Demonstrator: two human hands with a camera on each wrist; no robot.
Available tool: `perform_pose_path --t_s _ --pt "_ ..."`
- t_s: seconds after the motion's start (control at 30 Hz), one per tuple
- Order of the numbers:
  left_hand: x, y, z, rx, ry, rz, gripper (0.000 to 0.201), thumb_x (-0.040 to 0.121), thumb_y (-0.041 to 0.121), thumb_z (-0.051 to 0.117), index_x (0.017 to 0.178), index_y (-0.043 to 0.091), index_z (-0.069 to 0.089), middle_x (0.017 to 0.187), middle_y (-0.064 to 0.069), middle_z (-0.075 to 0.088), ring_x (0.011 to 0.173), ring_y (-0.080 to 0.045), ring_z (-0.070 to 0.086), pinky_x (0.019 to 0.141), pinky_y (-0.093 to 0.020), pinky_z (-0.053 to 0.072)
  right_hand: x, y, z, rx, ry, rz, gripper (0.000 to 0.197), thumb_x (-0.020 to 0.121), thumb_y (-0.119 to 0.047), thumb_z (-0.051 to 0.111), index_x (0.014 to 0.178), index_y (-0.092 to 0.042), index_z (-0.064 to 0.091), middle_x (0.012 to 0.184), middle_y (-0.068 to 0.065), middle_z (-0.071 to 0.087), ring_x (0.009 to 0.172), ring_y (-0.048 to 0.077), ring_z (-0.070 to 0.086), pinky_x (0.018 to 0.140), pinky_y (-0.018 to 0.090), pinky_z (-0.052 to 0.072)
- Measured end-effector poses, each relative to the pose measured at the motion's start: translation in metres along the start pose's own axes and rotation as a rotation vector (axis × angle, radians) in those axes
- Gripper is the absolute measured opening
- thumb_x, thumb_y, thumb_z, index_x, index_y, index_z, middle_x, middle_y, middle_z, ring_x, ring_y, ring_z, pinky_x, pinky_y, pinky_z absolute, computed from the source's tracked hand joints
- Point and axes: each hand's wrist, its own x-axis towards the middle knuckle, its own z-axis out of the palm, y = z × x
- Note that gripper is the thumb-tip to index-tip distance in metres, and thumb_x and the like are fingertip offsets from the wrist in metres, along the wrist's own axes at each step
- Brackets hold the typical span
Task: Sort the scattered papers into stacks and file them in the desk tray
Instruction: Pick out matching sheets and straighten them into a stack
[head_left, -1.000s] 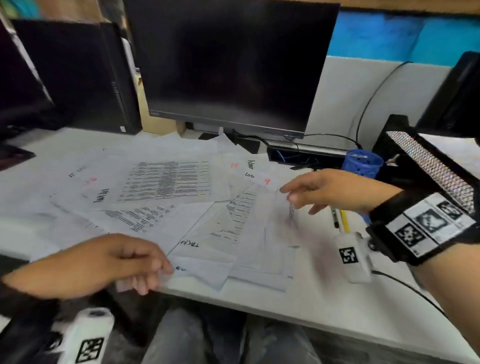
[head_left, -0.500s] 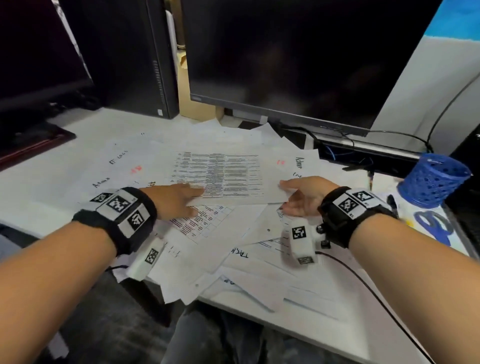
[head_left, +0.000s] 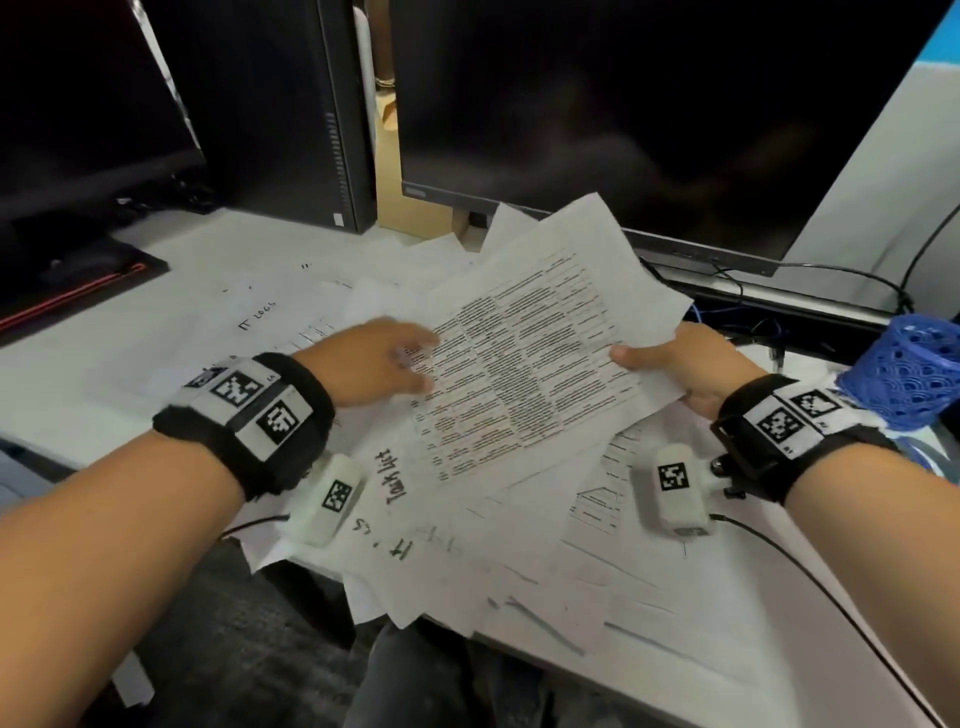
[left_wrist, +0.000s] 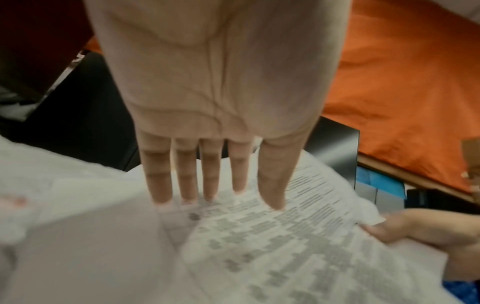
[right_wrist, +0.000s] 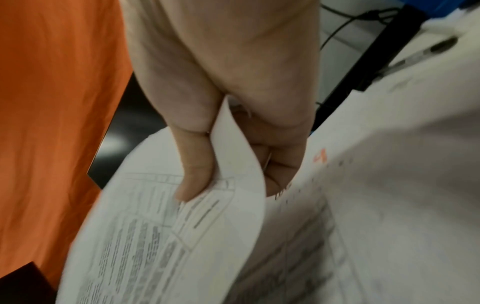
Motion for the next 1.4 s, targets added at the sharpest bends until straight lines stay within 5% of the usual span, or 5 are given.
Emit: perform_pose_path --t_s 0.3,0.63,1.03,1.27,1.4 --pt "0.039 0.025 -0.023 0.129 0.2 0.017 0.101 0.057 0.057 0.08 0.143 0.031 0.034 0.147 -0.003 0.036 0.134 -0.025 0.033 0.111 -0.046 0.029 -0.014 -0.018 -0.033 -0.096 -0.152 -0.161 0.076 0.047 -0.026 0.09 0.117 -0.008 0.064 0.113 0.008 0.071 0.105 0.027 0.067 0.093 0.042 0.052" --pt "0.039 0.008 -0.016 -0.003 -0.028 -0.067 0.02 0.067 0.029 0.084 0.079 0.029 0.067 0.081 0.011 0.069 0.076 -0.008 0.062 0.067 -0.022 0.043 -0.011 -0.004 -0.06 -0.111 -0.09 -0.178 0.091 0.027 -0.044 0.095 0.108 -0.011 0.069 0.109 0.009 0.072 0.102 0.028 0.069 0.094 0.046 0.051" --pt "0.031 -0.02 -0.03 -0.153 0.313 -0.257 0.029 0.081 0.03 0.073 0.103 0.012 0.067 0.096 -0.005 0.063 0.09 -0.022 0.053 0.083 -0.03 0.038 -0.006 0.028 -0.093 0.072 0.003 -0.014 0.111 0.01 -0.036 0.097 0.11 -0.001 0.064 0.105 0.015 0.072 0.088 0.025 0.072 0.067 0.033 0.06" --pt "0.019 -0.007 -0.018 -0.411 0.458 -0.254 0.03 0.083 0.031 0.071 0.069 0.012 0.052 0.07 0.002 0.052 0.063 -0.009 0.046 0.062 -0.024 0.036 -0.02 0.032 -0.064 0.183 0.048 0.135 0.008 0.085 -0.002 0.064 0.091 -0.004 0.061 0.086 0.014 0.074 0.077 0.026 0.072 0.066 0.039 0.06" --pt "0.022 -0.002 -0.007 -0.476 0.455 -0.277 0.035 0.081 0.035 0.072 0.068 0.015 0.047 0.07 0.0 0.048 0.064 -0.016 0.044 0.057 -0.028 0.034 -0.024 0.032 -0.043 0.198 0.046 0.138 0.026 0.083 -0.004 0.067 0.108 -0.001 0.058 0.105 0.019 0.07 0.097 0.032 0.068 0.076 0.043 0.059"
